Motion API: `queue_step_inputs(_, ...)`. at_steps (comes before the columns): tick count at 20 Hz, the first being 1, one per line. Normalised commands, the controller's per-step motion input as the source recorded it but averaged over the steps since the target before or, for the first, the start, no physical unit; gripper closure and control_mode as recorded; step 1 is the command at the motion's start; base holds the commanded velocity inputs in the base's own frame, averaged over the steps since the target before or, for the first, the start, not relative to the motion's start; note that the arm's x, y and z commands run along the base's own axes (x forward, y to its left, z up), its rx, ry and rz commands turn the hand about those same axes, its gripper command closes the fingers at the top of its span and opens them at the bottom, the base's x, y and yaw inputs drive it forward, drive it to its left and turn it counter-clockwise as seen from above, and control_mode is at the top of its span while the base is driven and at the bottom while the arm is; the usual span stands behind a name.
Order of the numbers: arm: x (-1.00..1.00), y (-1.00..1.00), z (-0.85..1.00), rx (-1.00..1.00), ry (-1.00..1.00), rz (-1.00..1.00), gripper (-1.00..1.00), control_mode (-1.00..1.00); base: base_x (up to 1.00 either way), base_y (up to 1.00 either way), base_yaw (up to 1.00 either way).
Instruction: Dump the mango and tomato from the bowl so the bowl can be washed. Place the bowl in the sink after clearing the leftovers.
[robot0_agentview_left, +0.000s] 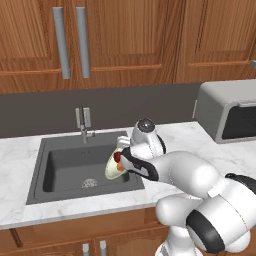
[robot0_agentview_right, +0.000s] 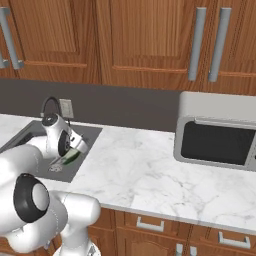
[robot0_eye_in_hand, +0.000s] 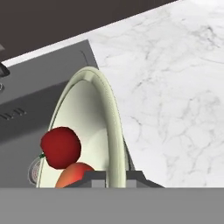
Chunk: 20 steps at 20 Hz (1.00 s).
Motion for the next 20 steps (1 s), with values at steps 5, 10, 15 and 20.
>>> queue_step_inputs(5, 0.22, 0.17, 0.0, -0.03, 0.0, 0.0, 1.0, -1.0, 0.0, 0.0, 0.0)
queue_step_inputs(10, 0.14, 0.22, -0.05, -0.02, 0.0, 0.0, 1.0, -1.0, 0.0, 0.0, 0.0)
queue_step_inputs(15, 0.02, 0.1, -0.29, -0.11, 0.0, 0.0, 1.0, -1.0, 0.0, 0.0, 0.0)
queue_step_inputs(20, 0.06, 0.15, -0.16, -0.13, 0.0, 0.0, 1.0, -1.0, 0.0, 0.0, 0.0)
